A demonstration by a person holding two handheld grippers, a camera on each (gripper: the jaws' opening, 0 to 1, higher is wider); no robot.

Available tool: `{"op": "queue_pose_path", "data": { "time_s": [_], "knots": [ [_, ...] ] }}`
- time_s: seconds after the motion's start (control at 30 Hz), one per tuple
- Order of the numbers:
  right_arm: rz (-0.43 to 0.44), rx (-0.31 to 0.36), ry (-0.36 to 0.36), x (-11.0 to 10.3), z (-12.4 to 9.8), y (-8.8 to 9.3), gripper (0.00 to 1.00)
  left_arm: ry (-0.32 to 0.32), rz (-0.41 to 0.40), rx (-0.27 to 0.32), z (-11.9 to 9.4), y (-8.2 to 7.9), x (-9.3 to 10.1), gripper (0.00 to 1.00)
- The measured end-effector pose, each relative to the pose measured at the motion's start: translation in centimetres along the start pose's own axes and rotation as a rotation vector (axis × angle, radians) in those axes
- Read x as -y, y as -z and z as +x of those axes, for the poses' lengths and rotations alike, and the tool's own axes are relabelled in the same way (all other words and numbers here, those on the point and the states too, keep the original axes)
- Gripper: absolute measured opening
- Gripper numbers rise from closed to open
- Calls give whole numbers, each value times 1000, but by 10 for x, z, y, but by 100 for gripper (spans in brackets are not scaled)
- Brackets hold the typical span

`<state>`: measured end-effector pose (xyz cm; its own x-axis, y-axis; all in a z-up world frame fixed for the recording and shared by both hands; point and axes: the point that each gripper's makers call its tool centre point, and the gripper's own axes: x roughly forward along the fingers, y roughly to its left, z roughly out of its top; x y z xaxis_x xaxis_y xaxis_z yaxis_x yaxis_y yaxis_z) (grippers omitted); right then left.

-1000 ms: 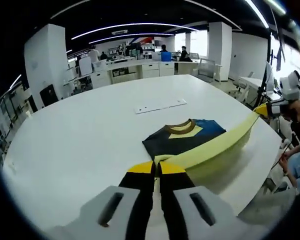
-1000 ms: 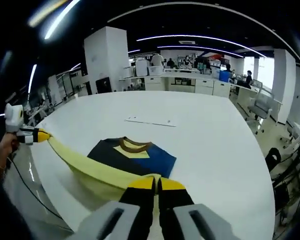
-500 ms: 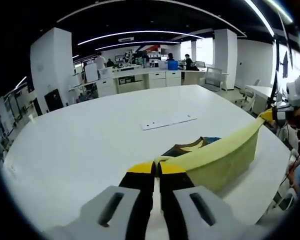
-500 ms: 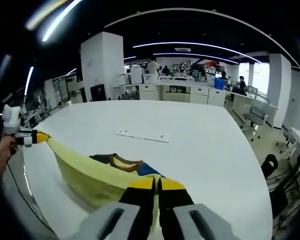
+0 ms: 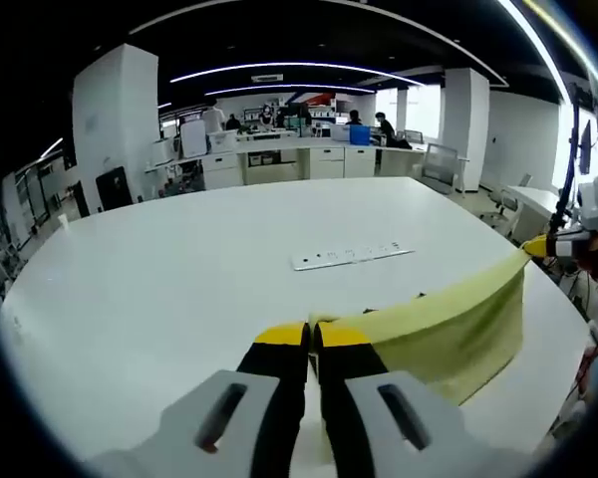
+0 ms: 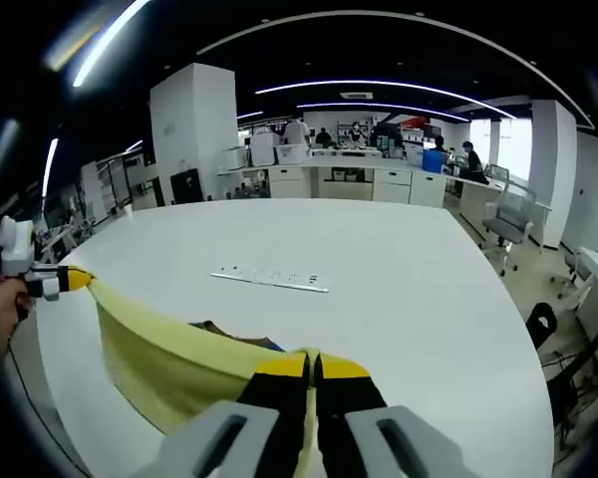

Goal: Fold the garment on the visible template until the final outline fits inside the template.

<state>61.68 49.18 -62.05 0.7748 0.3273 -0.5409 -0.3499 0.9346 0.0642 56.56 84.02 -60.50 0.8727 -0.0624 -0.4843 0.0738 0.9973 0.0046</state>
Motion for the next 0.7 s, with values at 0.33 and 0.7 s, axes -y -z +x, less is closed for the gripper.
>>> {"op": "queue_pose_path", "data": {
  "time_s": [0.33, 0.7],
  "knots": [
    [79, -21, 15, 12, 53, 17, 0, -51, -61, -39, 52, 23, -7, 0],
    [98, -81, 10, 20, 95, 46, 0, -74, -47, -56, 101, 54, -14, 0]
  ]
}}
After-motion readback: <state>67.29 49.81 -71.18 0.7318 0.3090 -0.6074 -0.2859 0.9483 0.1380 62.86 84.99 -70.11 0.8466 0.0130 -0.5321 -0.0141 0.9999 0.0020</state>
